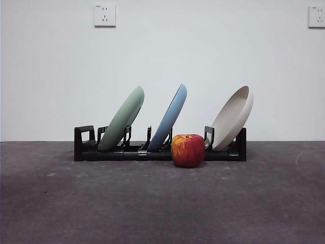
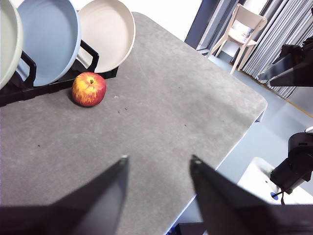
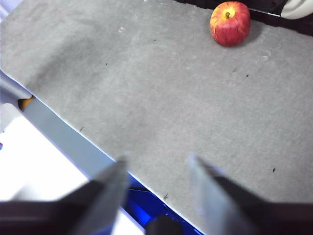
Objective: Take the green plate from the plate rack,put the plate on the table,take the apple from the table,put the apple in the plate
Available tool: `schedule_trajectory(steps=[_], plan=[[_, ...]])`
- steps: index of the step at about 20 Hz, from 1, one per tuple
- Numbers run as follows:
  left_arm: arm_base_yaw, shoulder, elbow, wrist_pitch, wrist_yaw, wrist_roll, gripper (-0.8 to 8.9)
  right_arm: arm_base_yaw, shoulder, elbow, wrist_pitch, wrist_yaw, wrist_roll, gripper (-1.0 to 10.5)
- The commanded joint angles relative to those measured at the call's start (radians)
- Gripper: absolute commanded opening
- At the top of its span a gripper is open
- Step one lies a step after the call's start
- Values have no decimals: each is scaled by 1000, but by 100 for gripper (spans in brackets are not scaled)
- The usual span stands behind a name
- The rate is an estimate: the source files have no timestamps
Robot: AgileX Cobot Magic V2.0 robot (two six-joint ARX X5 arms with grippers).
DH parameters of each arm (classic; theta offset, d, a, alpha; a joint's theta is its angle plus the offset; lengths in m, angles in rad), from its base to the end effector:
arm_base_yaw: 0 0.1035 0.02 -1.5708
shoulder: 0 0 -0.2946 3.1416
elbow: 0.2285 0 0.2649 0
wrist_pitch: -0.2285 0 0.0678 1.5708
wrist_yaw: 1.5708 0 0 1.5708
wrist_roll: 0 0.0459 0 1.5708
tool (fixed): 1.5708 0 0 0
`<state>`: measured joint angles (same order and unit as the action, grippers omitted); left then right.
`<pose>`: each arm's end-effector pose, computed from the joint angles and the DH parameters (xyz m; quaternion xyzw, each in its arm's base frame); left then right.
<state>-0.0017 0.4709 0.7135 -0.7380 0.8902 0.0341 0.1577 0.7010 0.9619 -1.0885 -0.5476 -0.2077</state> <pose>0.0785 -0.0358 0.3114 -0.0904 0.2142 -0.4219 0.8763 0.0961 0.0395 0.3393 -0.0116 0.3596 0.3554 0.8627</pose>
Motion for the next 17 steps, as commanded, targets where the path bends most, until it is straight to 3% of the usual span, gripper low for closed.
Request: schedule_trajectory(steps=[1,4,11,17], plan=[[2,-2,2,26,0,13,629,2,-1,3,4,-1,21,721],[2,8,6,90,-35,-38,628,3,0,3,6,-1,26,721],[-19,201,127,217,-88,-41,627,3,0,3,8,-2,34,721],[-151,503,299,319,-265,-32,627,3,0,3,8,-2,35,721]])
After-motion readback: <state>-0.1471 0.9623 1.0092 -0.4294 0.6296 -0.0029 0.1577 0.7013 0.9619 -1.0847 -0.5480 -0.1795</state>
